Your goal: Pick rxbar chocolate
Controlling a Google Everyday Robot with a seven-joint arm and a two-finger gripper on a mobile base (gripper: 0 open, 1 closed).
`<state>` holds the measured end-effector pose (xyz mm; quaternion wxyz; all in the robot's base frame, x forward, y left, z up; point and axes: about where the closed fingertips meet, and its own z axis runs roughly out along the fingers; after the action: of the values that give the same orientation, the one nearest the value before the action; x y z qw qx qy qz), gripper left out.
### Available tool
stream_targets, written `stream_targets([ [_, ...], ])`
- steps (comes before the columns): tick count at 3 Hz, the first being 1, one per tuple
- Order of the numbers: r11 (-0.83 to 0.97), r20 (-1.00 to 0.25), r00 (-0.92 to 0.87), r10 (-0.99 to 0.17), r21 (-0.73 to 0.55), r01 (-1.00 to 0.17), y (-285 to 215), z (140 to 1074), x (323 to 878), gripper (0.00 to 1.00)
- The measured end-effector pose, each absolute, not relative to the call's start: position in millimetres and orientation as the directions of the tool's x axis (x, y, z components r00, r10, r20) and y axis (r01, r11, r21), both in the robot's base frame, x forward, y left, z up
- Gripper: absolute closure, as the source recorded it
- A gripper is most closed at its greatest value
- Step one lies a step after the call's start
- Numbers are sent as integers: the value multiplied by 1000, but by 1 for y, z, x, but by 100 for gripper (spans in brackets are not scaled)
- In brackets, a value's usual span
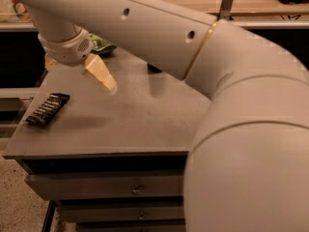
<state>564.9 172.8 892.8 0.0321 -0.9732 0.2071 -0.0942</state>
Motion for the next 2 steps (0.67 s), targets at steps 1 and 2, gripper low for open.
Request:
stream_targets([
  [1, -935, 152, 923, -353, -78, -345, 199, 881, 570, 0],
  [2, -953, 132, 943, -304, -56, -299, 222, 869, 570, 0],
])
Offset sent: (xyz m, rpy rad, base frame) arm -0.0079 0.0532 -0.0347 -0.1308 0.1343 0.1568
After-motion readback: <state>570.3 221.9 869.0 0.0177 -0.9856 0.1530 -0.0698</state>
